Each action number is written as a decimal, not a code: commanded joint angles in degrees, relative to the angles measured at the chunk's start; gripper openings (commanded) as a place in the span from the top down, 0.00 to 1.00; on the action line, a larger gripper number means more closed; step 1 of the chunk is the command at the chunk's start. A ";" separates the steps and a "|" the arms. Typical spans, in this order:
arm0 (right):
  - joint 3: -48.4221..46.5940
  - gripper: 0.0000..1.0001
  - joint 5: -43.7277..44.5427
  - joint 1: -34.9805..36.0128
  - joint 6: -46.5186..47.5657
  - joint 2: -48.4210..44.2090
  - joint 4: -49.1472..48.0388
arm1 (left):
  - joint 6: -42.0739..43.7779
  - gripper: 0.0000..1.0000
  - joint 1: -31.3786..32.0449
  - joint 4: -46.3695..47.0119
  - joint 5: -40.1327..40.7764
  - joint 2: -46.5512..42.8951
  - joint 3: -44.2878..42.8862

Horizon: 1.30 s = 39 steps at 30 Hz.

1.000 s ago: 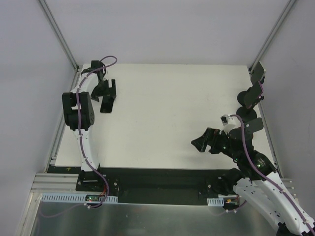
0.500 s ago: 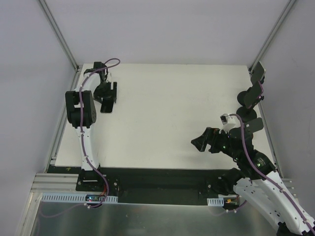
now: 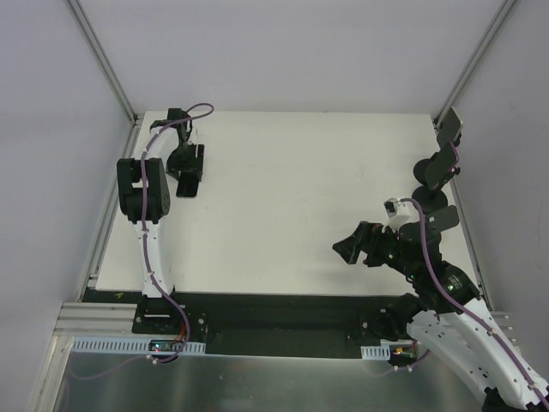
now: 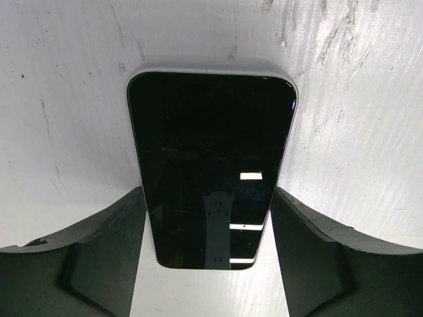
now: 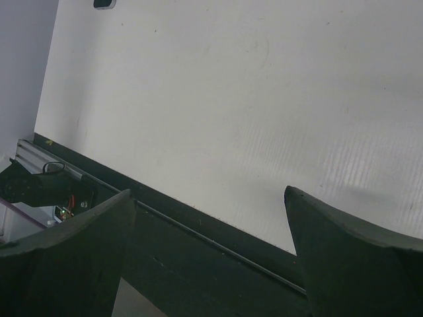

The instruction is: Place the phone on the phone stand

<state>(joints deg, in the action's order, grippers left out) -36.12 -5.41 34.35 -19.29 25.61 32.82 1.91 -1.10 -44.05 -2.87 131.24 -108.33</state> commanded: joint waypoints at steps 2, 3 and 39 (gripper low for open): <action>-1.94 0.04 -0.57 -0.16 -0.84 1.46 -1.36 | 0.20 0.74 0.93 -2.88 -1.52 -0.71 3.21; -2.03 0.04 -0.48 -0.16 -0.75 1.38 -1.09 | 0.11 0.76 0.93 -2.88 -1.35 -1.24 3.74; -8.96 0.01 -12.34 0.02 -1.63 19.74 -7.41 | -12.46 1.00 23.07 21.17 -13.83 -50.63 36.69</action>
<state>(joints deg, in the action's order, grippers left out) -39.72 -14.50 34.37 -20.75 44.53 28.77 -12.12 19.57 -31.38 -15.05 89.06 -77.08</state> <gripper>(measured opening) 0.983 0.672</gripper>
